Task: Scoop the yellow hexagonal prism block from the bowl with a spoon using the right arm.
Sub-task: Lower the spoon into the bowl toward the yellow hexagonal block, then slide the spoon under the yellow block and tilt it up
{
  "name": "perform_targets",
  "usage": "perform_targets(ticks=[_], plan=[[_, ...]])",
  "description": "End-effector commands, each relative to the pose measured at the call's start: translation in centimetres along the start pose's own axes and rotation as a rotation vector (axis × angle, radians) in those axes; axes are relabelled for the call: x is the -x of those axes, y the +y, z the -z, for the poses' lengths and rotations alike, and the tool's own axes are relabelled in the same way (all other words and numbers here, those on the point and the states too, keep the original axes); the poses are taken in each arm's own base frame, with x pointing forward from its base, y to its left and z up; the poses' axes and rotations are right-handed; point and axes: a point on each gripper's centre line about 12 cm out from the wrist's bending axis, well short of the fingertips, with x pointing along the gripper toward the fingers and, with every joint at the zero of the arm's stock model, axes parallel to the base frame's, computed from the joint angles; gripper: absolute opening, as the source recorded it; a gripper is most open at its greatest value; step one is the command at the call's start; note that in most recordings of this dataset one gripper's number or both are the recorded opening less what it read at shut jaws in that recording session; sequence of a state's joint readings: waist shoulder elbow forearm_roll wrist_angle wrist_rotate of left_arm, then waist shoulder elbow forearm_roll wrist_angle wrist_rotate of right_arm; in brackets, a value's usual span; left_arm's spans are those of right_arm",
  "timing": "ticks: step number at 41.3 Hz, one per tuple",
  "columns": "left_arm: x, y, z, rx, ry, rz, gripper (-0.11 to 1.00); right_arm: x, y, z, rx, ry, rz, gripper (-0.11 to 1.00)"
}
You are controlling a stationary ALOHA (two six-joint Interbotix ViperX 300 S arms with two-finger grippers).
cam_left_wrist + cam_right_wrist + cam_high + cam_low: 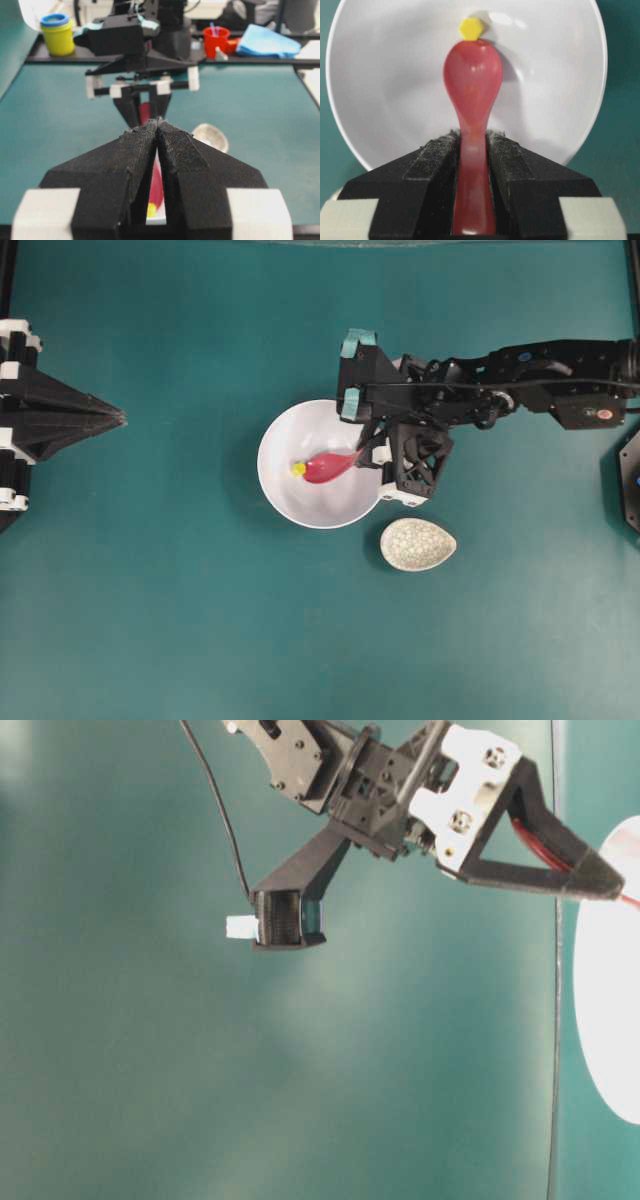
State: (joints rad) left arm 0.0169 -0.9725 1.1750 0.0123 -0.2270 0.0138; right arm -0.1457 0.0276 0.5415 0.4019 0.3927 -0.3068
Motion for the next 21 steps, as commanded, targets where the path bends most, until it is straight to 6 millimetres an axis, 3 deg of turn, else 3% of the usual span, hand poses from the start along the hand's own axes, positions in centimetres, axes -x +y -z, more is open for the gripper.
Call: perform_targets(ticks=[1,21], plan=[[-0.24,0.08,-1.13,-0.005,-0.031,-0.003,0.07,0.63,0.20,-1.77,0.009,-0.060,0.001,0.25],[-0.25,0.05,-1.13,-0.005,-0.031,-0.002,0.07,0.51,0.18,-2.62,0.006,-0.107,0.012,0.25]])
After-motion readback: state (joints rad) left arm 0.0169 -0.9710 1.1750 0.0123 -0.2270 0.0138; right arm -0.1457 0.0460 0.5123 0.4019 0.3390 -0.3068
